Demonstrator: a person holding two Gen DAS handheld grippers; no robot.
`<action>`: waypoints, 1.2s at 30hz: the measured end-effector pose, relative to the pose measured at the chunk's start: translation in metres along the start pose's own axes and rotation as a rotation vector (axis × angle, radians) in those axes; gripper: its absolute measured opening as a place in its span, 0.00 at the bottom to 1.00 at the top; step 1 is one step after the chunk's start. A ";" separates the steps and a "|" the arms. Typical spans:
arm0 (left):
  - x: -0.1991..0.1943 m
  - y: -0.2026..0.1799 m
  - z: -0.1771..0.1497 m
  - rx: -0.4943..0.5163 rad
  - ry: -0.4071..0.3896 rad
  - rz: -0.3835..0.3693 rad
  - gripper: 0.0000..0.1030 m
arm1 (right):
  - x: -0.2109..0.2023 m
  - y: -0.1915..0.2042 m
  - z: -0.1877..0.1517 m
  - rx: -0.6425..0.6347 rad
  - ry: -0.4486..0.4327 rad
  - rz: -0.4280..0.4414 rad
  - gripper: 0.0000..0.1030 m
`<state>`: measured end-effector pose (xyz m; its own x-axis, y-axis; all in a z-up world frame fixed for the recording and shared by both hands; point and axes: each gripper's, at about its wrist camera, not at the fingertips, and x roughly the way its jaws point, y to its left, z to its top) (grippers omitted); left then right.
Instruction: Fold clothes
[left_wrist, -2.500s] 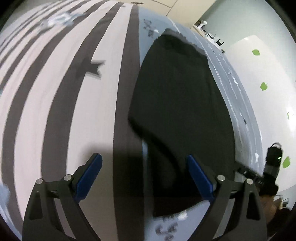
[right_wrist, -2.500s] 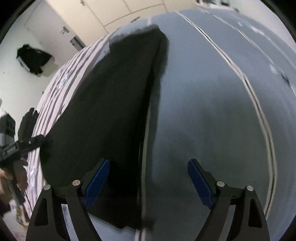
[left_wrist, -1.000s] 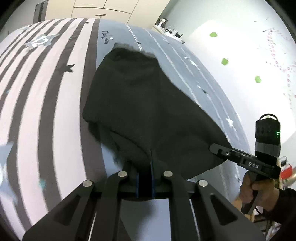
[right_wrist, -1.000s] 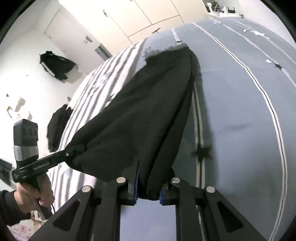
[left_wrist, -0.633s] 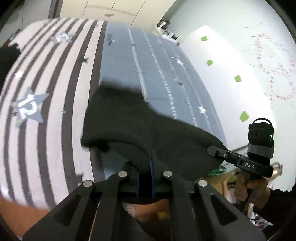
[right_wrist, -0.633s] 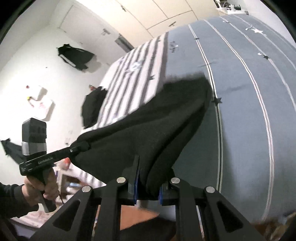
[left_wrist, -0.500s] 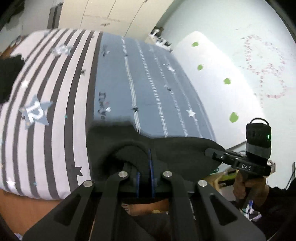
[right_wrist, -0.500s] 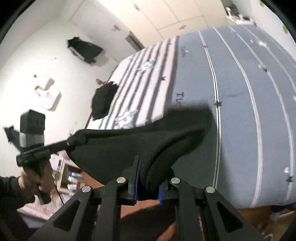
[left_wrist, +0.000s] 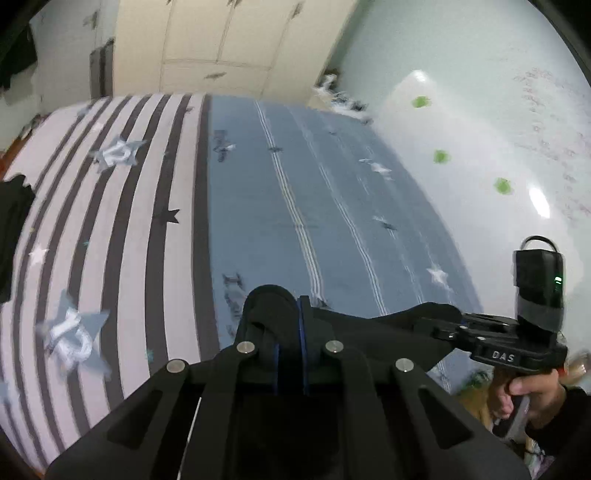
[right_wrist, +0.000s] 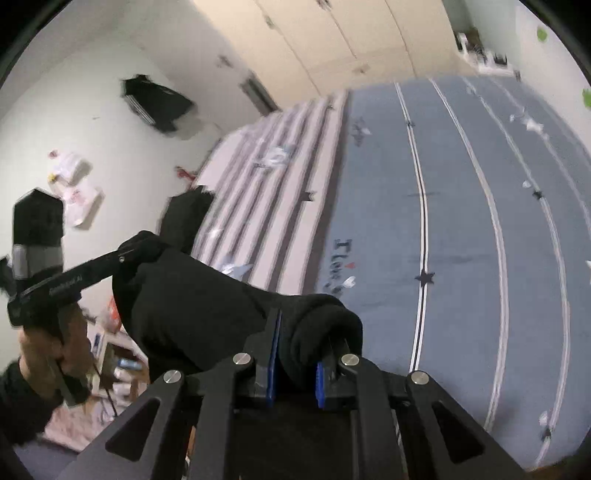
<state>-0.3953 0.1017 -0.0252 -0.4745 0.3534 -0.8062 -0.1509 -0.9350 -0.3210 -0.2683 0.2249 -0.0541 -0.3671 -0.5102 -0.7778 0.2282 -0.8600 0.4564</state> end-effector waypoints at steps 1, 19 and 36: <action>0.035 0.016 0.015 -0.020 0.017 0.021 0.06 | 0.036 -0.017 0.023 0.007 0.014 -0.016 0.13; 0.308 0.100 0.201 -0.070 0.093 0.174 0.06 | 0.318 -0.193 0.250 0.239 0.108 -0.070 0.12; 0.277 0.185 0.216 -0.368 -0.044 -0.079 0.94 | 0.328 -0.267 0.288 0.313 0.124 -0.007 0.82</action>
<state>-0.7418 0.0198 -0.2007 -0.5122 0.4152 -0.7518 0.1290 -0.8283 -0.5453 -0.7088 0.2840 -0.3065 -0.2509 -0.5157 -0.8192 -0.0692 -0.8346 0.5466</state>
